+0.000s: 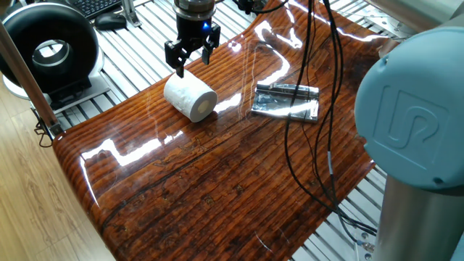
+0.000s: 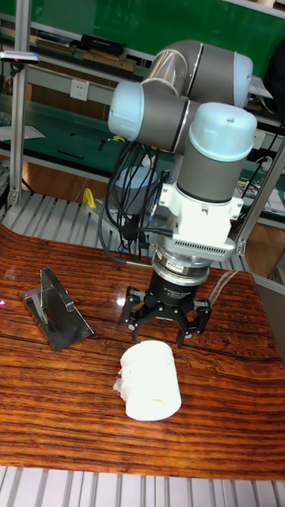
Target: Put the toilet paper on its holder
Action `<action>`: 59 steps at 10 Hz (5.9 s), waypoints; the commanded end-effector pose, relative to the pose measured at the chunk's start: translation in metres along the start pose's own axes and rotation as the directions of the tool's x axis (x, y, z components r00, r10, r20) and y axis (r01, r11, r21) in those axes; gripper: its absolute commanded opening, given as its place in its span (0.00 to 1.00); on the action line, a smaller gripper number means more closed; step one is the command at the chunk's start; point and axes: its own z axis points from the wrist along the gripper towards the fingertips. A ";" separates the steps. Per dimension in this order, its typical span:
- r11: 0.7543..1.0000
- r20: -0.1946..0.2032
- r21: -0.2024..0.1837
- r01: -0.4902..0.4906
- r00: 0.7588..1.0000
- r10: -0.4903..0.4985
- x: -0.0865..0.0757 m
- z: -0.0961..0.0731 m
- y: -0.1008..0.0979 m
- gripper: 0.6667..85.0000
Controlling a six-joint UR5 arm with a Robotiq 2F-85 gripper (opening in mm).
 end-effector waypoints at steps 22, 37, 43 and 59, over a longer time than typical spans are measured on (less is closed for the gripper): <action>0.993 0.048 -0.046 0.107 0.993 -0.105 0.006 0.096 0.005 1.00; 0.994 0.068 0.092 -0.059 0.996 0.052 -0.015 0.079 -0.022 0.10; 0.992 0.069 0.123 0.004 0.998 -0.013 -0.015 0.058 -0.035 0.00; 0.894 0.099 0.082 0.441 0.889 -0.448 0.018 0.041 -0.076 0.00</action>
